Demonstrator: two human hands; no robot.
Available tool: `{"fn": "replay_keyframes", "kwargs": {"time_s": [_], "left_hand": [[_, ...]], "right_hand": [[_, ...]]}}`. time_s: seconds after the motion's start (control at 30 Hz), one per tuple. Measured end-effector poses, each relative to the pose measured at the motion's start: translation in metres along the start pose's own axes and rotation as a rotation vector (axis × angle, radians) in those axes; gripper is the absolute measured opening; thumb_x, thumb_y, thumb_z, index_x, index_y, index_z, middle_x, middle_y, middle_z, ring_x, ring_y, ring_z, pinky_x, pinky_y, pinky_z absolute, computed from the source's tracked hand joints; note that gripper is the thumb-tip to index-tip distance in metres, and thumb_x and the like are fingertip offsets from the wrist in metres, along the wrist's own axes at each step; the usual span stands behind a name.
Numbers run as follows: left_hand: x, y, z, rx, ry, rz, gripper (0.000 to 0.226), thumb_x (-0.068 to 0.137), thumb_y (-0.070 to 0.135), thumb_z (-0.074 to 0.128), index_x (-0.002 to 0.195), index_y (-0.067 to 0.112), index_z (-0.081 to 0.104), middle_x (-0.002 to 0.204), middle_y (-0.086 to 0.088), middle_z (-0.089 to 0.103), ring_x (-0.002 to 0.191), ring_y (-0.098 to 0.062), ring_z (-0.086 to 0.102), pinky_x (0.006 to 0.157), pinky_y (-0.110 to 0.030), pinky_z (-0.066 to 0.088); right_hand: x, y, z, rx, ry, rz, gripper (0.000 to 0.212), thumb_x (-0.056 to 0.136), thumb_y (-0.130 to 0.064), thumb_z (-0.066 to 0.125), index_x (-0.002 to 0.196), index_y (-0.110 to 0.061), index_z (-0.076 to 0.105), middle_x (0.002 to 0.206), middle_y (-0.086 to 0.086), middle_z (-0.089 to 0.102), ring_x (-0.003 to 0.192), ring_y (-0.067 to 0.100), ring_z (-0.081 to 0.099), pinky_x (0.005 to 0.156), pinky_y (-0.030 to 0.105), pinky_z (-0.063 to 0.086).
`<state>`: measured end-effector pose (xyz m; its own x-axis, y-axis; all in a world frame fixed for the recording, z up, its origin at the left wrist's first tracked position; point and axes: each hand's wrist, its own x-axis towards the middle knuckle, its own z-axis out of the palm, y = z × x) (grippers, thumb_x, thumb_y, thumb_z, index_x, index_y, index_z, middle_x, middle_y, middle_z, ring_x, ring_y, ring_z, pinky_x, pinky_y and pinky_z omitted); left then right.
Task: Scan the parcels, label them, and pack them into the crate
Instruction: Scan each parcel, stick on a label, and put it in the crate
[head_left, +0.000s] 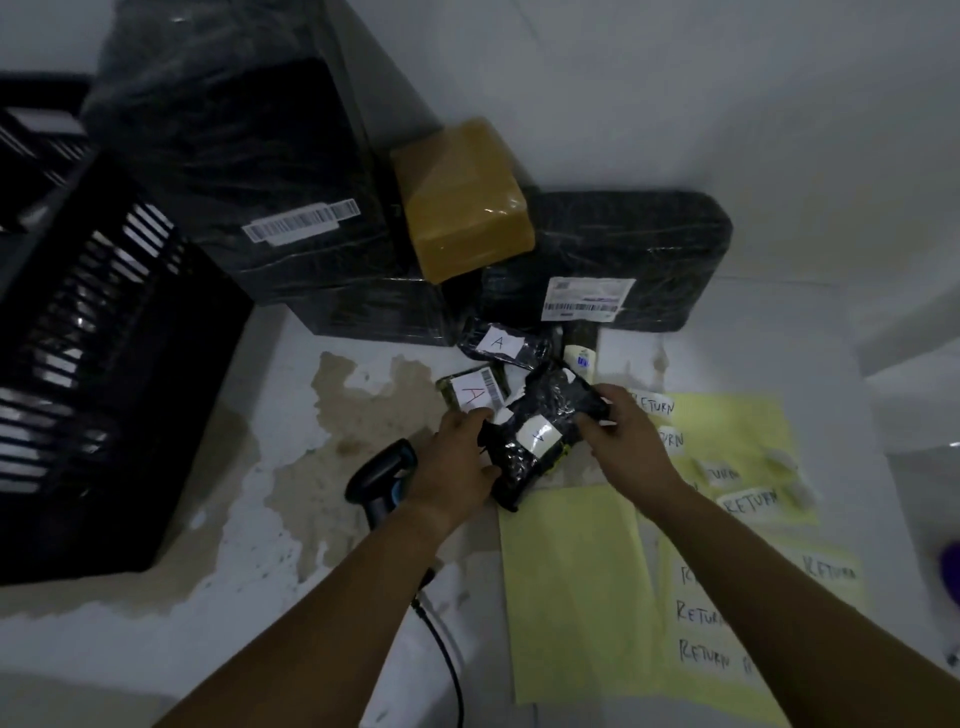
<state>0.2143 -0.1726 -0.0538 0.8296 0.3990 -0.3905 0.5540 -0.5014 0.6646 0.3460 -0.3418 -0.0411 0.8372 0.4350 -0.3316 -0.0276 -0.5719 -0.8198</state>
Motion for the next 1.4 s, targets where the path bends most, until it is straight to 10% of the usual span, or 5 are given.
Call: {"fn": "replay_keyframes", "kwargs": {"time_s": [0.27,0.5,0.9,1.4], "left_hand": [[-0.05,0.014,-0.059,-0.508,-0.035,-0.263,0.039,0.095,0.052,0.062,0.127,0.031,0.055,0.118,0.008,0.065,0.097,-0.005,0.065,0.076,-0.02,0.048],[-0.106,-0.025,-0.123,-0.933,-0.378,-0.609,0.072,0.095,0.077,0.024,0.125,0.026,0.065,0.096,-0.001,0.077,0.08,-0.018,0.074,0.065,-0.027,0.049],[-0.144,-0.097,-0.192,-1.26,-0.059,-0.601,0.042,0.1,0.058,0.046,0.11,0.022,0.064,0.09,-0.003,0.075,0.078,-0.018,0.074,0.059,-0.026,0.043],[-0.152,-0.144,-0.219,-1.504,0.187,-0.571,0.045,0.094,0.052,0.062,0.115,0.013,0.068,0.101,-0.01,0.071,0.072,-0.018,0.064,0.046,-0.022,0.045]], "right_hand": [[-0.043,-0.029,-0.019,0.505,0.071,0.167,0.027,0.096,-0.017,0.062,0.123,-0.014,0.057,0.107,0.01,0.071,0.088,0.022,0.072,0.077,0.038,0.059],[-0.102,-0.082,0.028,0.519,-0.08,0.108,0.029,0.095,-0.016,0.062,0.123,-0.021,0.058,0.114,0.003,0.07,0.094,0.019,0.072,0.079,0.037,0.06],[-0.115,-0.137,0.119,0.513,-0.152,0.109,0.046,0.092,-0.029,0.067,0.134,-0.034,0.05,0.122,-0.004,0.064,0.105,0.014,0.069,0.093,0.04,0.056],[-0.105,-0.063,0.189,-0.099,-0.294,0.377,0.047,0.091,-0.027,0.065,0.125,-0.023,0.033,0.115,0.006,0.056,0.087,0.023,0.065,0.07,0.034,0.052]]}}
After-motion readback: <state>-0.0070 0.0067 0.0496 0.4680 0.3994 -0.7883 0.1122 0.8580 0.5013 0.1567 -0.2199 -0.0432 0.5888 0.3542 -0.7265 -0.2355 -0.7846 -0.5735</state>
